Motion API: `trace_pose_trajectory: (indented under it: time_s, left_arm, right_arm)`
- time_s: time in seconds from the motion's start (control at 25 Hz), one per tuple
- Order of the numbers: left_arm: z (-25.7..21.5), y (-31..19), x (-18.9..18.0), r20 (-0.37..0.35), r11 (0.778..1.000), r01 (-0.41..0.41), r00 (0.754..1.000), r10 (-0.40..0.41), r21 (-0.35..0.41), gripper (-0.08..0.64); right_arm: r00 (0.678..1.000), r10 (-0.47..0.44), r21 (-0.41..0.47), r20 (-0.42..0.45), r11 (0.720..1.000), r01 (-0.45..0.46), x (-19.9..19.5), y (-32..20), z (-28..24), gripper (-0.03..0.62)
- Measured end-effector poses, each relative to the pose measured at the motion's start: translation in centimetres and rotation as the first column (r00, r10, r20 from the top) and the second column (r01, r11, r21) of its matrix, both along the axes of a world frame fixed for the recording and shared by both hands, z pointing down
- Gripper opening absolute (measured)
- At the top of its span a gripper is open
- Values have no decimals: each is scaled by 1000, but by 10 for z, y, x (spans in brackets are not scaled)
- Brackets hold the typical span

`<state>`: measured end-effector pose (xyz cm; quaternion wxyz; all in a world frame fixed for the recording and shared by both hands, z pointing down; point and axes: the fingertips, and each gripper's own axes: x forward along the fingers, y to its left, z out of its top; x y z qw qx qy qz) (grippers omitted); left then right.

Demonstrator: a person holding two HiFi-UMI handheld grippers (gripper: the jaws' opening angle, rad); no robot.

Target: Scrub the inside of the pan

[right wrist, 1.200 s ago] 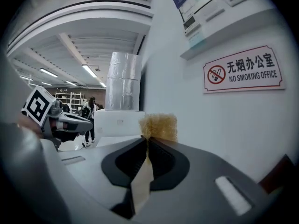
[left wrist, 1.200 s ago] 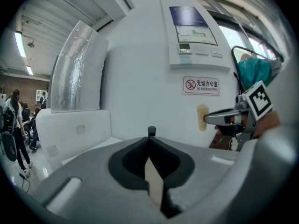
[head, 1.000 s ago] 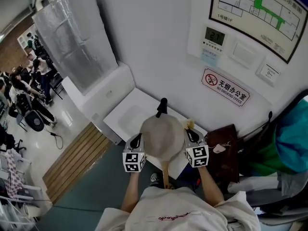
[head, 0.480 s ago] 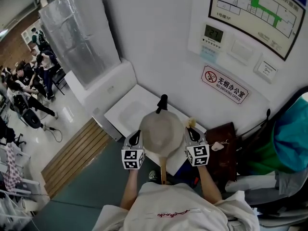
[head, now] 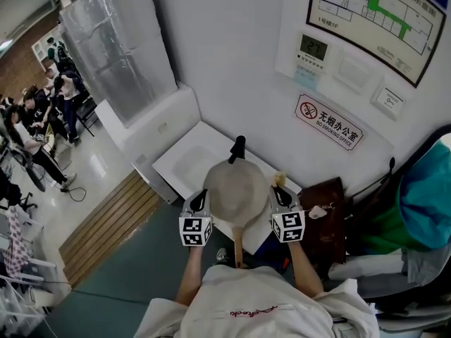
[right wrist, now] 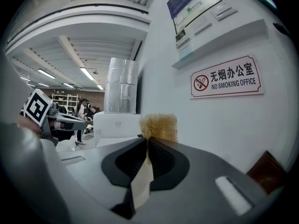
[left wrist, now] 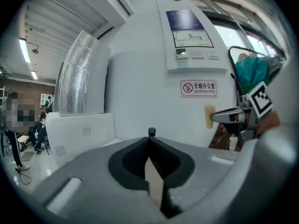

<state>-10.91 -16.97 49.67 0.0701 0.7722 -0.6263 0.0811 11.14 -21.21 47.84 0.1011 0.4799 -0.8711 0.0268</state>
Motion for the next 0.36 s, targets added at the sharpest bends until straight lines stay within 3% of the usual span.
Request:
trace_pose_trajectory:
  time_s: [0.36]
  left_arm:
    - [7, 0, -3, -3, 1000, 2, 1000, -2, -10, 0]
  right_arm:
    - [1000, 4, -3, -12, 1000, -4, -4, -2, 0, 23]
